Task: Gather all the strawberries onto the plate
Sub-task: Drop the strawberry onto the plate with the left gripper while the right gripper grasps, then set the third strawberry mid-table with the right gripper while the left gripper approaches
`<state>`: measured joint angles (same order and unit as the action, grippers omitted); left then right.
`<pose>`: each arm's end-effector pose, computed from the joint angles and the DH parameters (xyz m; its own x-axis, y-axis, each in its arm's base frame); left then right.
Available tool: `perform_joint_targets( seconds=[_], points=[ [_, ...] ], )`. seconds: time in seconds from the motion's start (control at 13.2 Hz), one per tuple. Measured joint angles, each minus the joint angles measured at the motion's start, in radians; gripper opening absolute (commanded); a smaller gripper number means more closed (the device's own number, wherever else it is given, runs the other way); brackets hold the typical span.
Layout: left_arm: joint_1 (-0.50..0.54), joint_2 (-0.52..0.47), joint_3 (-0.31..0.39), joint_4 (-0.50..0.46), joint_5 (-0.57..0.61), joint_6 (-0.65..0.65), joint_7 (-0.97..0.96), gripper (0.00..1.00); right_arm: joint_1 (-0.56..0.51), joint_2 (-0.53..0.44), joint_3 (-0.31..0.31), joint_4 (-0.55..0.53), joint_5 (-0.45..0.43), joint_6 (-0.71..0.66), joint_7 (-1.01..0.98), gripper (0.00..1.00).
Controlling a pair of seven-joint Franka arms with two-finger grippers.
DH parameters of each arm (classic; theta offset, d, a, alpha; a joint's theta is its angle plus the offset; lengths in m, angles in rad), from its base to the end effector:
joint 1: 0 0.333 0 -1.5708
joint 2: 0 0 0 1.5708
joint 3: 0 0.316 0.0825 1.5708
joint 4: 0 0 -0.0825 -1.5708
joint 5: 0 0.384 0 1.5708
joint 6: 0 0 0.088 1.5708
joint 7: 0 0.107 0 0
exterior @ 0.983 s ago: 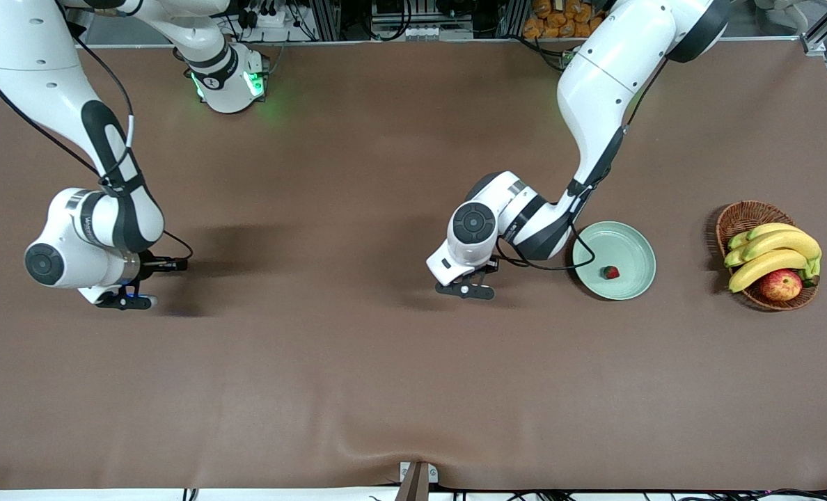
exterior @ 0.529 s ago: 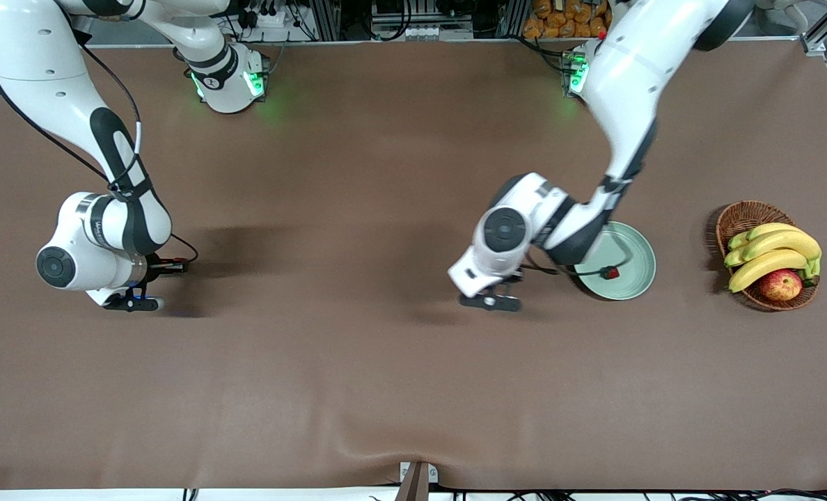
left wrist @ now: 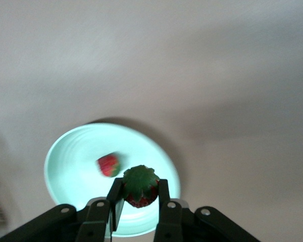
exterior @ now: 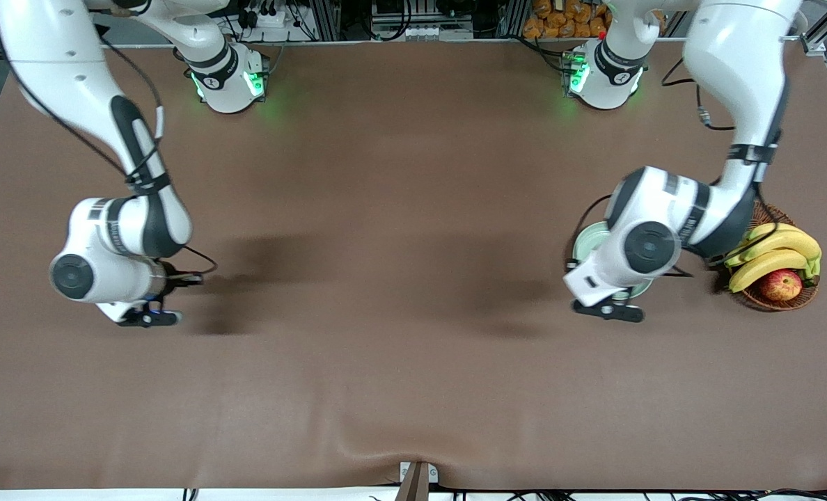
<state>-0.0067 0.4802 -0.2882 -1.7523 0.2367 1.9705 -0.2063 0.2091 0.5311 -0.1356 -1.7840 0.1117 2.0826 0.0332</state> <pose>0.6126 -0.1558 0.2887 0.9597 -0.1747 -0.2201 -0.2014 -0.9738 -0.1055 0.6285 0.0574 0.2424 0.9743 -0.0137 -0.2248 -0.0156 -0.9999 -0.0066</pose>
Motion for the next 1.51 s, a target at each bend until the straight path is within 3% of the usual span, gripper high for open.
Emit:
perform_joint_targets(
  seconds=[0.15, 0.38, 0.61, 0.76, 0.91, 0.98, 1.06, 1.29, 1.51],
  points=[
    [0.061, -0.022, -0.002, -0.097, 0.0, 0.063, 0.027, 0.0, 0.133, 0.001, 0.002, 0.029, 0.14, 0.001, 0.137, 0.06],
    [0.122, -0.045, -0.002, -0.257, 0.0, 0.218, 0.05, 0.07, 0.286, 0.028, 0.001, 0.071, 0.48, 0.05, 0.199, 0.06],
    [0.129, -0.069, -0.005, -0.339, 0.0, 0.271, 0.05, 0.1, 0.407, 0.095, 0.002, 0.09, 0.781, 0.269, 0.2, 0.06],
    [0.128, -0.108, -0.009, -0.367, 0.0, 0.271, 0.05, 0.22, 0.492, 0.151, 0.002, 0.112, 0.932, 0.398, 0.2, 0.08],
    [0.128, -0.137, -0.01, -0.392, 0.0, 0.27, 0.05, 0.4, 0.556, 0.194, 0.002, 0.152, 1.043, 0.447, 0.202, 0.09],
    [0.128, -0.141, -0.01, -0.399, 0.0, 0.27, 0.05, 0.63, 0.578, 0.211, 0.001, 0.174, 1.096, 0.46, 0.204, 0.09],
    [0.128, -0.141, -0.011, -0.403, 0.0, 0.27, 0.05, 1.0, 0.596, 0.227, 0.001, 0.195, 1.145, 0.477, 0.204, 0.11],
    [0.128, -0.141, -0.014, -0.405, 0.0, 0.271, 0.046, 1.0, 0.646, 0.283, 0.001, 0.245, 1.227, 0.569, 0.206, 0.19],
    [0.129, -0.148, -0.037, -0.392, -0.004, 0.274, 0.037, 1.0, 0.674, 0.336, 0.001, 0.27, 1.24, 0.605, 0.215, 0.52]
  ],
)
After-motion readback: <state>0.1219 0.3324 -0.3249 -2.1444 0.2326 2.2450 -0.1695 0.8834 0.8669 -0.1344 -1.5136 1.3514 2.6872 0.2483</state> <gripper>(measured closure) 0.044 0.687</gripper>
